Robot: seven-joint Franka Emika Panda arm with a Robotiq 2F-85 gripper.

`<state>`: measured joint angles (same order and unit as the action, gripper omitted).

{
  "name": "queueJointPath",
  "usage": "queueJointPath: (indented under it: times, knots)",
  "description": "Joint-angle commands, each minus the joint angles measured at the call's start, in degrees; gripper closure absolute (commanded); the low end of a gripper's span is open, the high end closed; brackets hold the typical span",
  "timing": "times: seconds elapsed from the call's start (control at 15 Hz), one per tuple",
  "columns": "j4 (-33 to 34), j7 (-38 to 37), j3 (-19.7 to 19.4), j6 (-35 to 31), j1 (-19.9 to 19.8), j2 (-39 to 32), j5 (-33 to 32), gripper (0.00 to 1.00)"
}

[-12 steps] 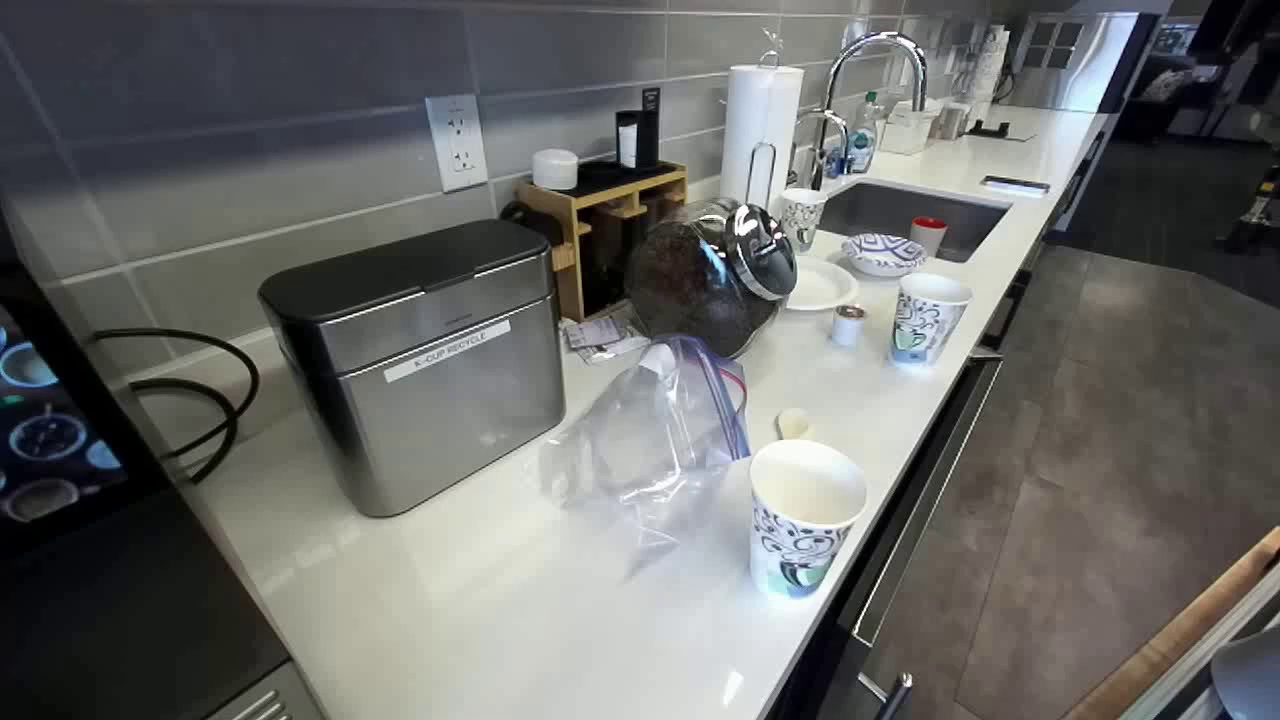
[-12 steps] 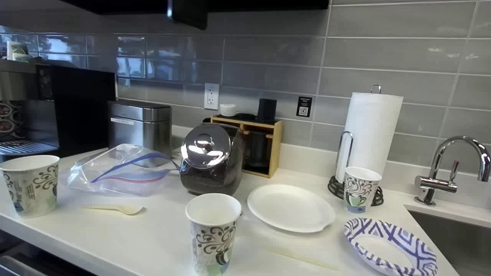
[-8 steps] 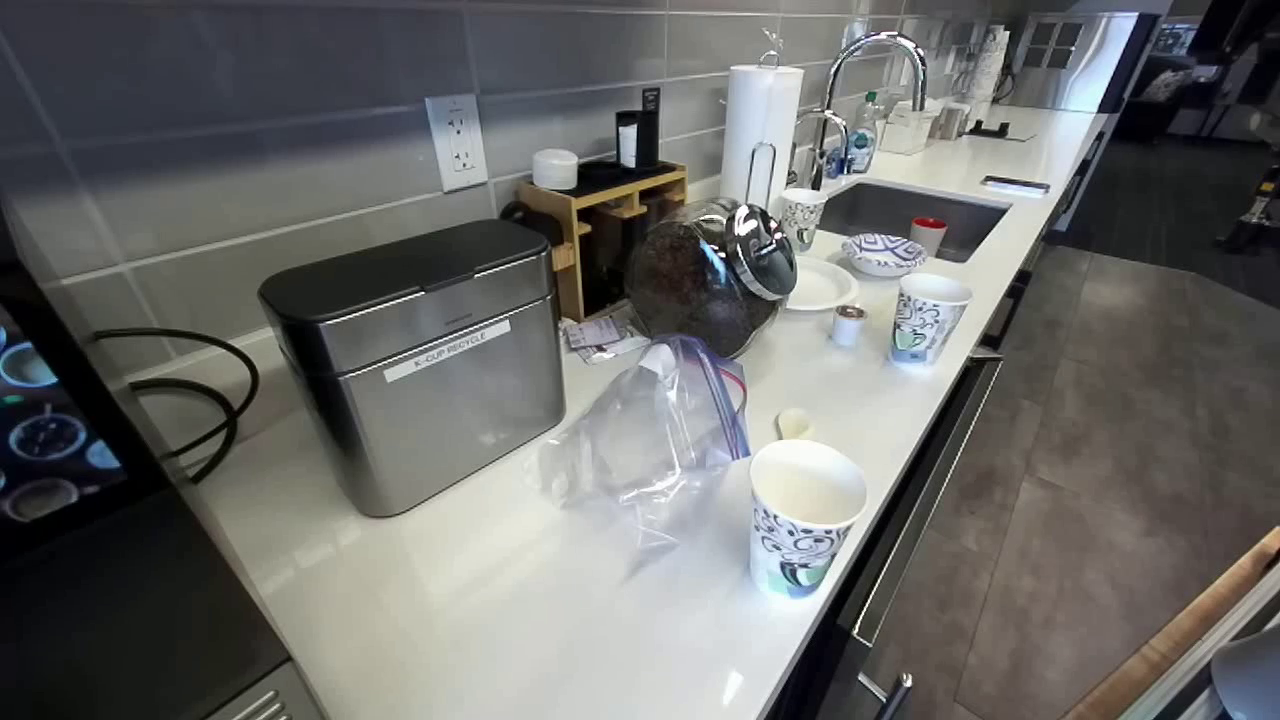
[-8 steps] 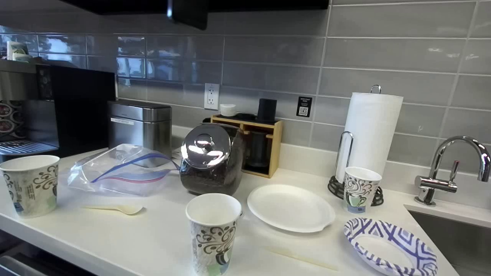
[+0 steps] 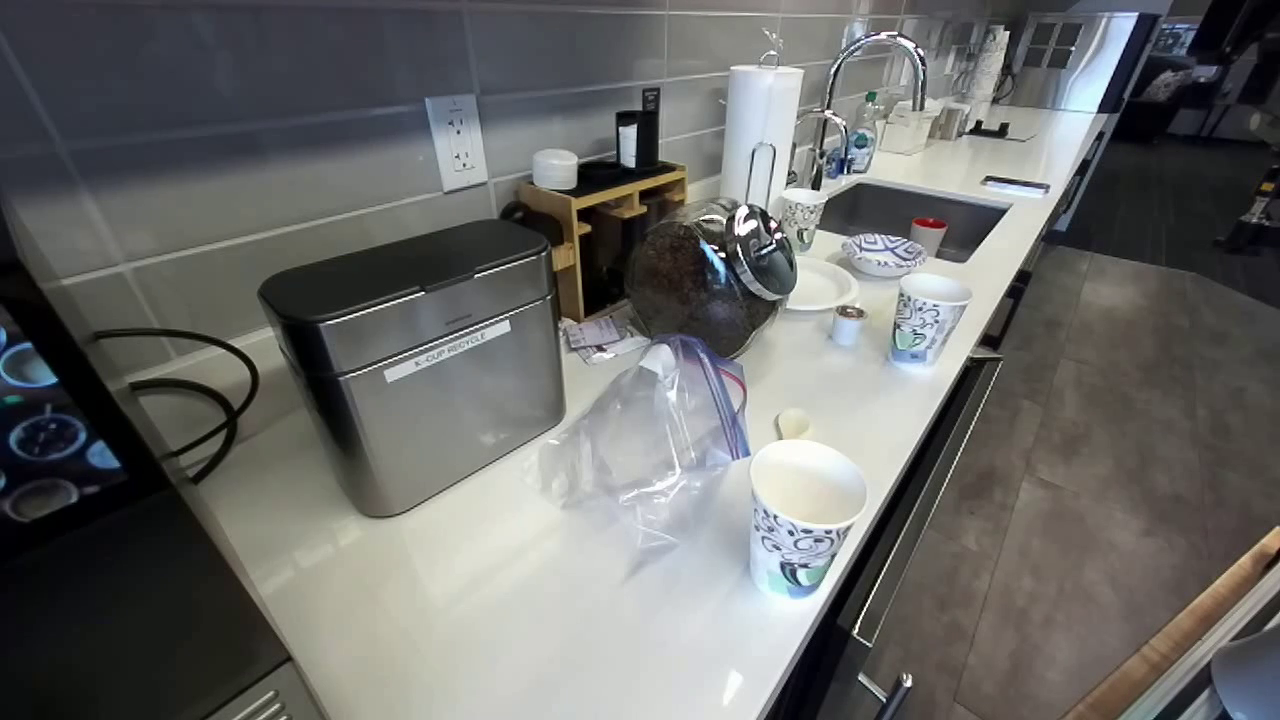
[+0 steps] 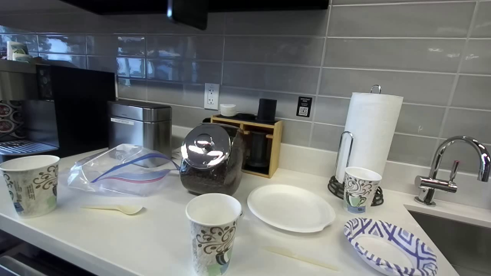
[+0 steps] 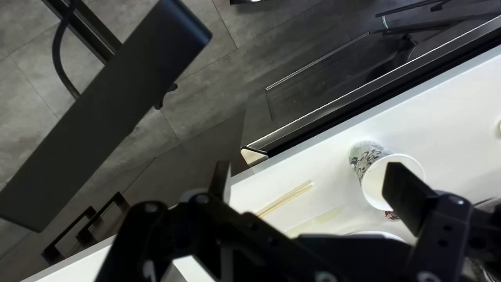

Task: Remove the lid from the glass container.

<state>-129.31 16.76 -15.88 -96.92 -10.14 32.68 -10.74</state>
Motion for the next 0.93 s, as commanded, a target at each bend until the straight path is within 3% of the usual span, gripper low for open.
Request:
queueJointPath:
  times: [0.0,0.47,0.87]
  knots:
    - [0.2,0.1,0.0,0.2,0.0,-0.1,0.0,0.0]
    - [0.2,0.1,0.0,0.2,0.0,-0.1,0.0,0.0]
    - [6.6,7.0,3.4,-7.8,5.1,-9.3,-2.4,0.0]
